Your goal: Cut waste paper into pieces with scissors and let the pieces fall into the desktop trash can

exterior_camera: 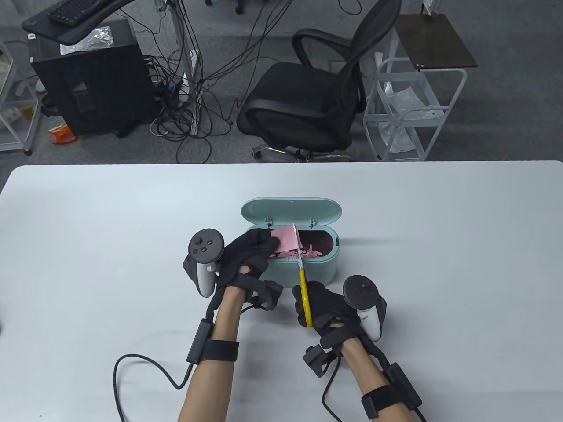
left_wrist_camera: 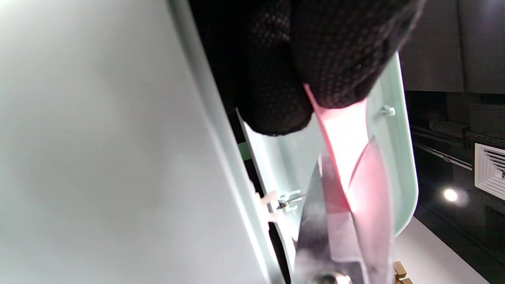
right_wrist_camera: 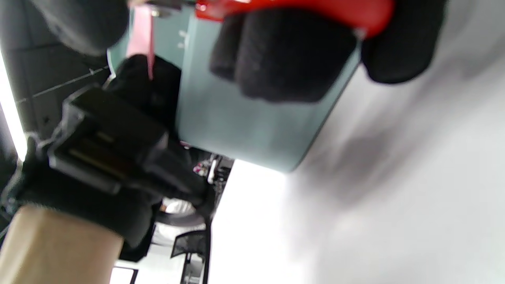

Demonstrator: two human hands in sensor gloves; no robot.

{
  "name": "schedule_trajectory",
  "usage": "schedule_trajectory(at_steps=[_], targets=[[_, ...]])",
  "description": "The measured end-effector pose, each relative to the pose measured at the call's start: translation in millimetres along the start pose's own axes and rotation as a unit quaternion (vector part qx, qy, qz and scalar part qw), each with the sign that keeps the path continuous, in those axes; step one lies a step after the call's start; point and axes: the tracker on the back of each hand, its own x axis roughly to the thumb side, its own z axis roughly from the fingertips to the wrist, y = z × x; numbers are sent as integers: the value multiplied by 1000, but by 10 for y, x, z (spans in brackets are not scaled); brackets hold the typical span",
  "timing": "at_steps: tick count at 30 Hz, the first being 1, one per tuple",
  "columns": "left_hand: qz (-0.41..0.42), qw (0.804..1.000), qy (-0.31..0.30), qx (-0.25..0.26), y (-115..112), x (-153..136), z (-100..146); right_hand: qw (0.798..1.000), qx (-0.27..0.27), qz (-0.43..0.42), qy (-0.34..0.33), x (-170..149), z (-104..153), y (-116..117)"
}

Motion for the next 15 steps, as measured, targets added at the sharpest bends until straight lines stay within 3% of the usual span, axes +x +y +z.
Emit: schedule_trajectory(at_steps=[9,15], targets=[[-2,1000,0,-4,0,-3,-6,999,-31,-9,-9,12,11,-26],[-17,1000,-3,-16,1,8,-16,1000,1,20,1,60,-26,-29]])
